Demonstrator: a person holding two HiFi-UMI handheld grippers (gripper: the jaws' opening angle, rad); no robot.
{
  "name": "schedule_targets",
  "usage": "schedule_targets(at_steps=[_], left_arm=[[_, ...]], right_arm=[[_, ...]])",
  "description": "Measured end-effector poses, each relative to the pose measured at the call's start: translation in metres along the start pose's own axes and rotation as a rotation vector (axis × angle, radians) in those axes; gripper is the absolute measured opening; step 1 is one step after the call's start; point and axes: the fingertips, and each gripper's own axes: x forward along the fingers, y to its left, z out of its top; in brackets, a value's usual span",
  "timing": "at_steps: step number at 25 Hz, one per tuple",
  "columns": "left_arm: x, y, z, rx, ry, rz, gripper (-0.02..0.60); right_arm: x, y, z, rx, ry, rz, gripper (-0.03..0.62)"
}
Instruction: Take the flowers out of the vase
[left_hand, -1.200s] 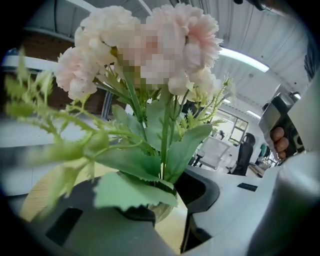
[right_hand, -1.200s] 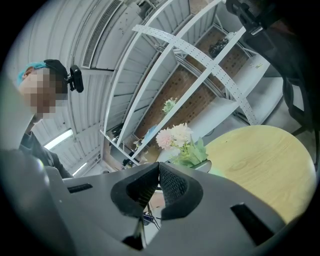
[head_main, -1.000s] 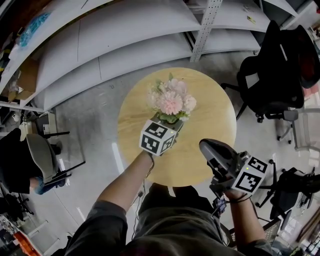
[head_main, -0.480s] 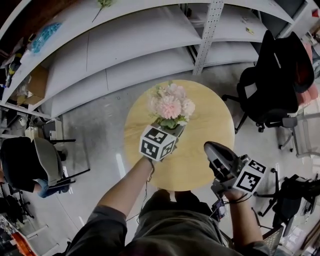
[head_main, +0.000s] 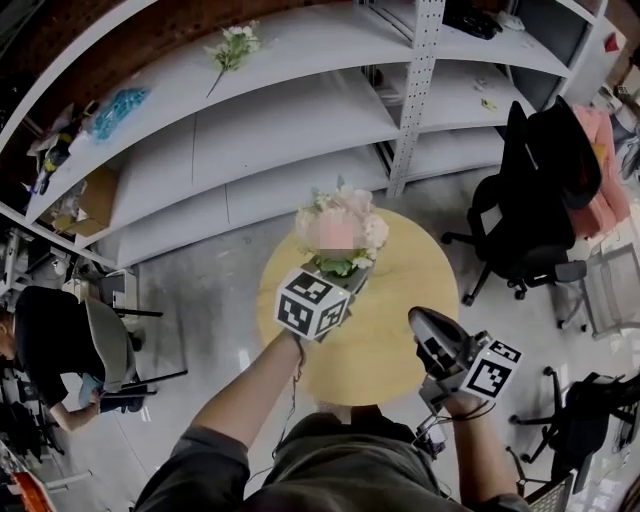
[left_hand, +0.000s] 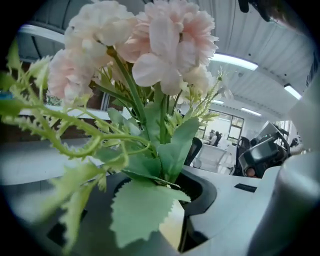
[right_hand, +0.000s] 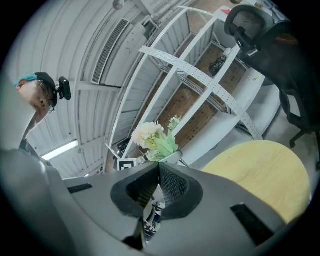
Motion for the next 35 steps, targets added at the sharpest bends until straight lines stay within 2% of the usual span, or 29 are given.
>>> schedule_targets(at_steps=[5, 14, 18, 26, 35], left_arm=[[-0.013, -0.011, 0.043, 0.055, -0.021, -0.015, 0.072], [-0.041, -0.043, 0.123, 0.166, -0.097, -0.038, 0.069], [-0.052, -0.055, 0.149, 0.185, -0.139, -0.041, 0.067], [-0.064, -0.068, 0.164, 0.219, -0.149, -0.043, 0.067], [-0.068, -0.069, 0.157, 0.222, -0.148, -0.036, 0.067]], right_arm=[[-0.005, 0.009, 0.01, 0.004, -0.03, 0.021, 0.015], [-0.011, 0.052, 0.046, -0.079, -0.087, 0.099, 0.015], [-0.01, 0.078, 0.061, -0.132, -0.097, 0.144, 0.015], [0.0, 0.105, 0.065, -0.208, -0.077, 0.175, 0.014], [0.004, 0.103, 0.057, -0.192, -0.067, 0.179, 0.014]])
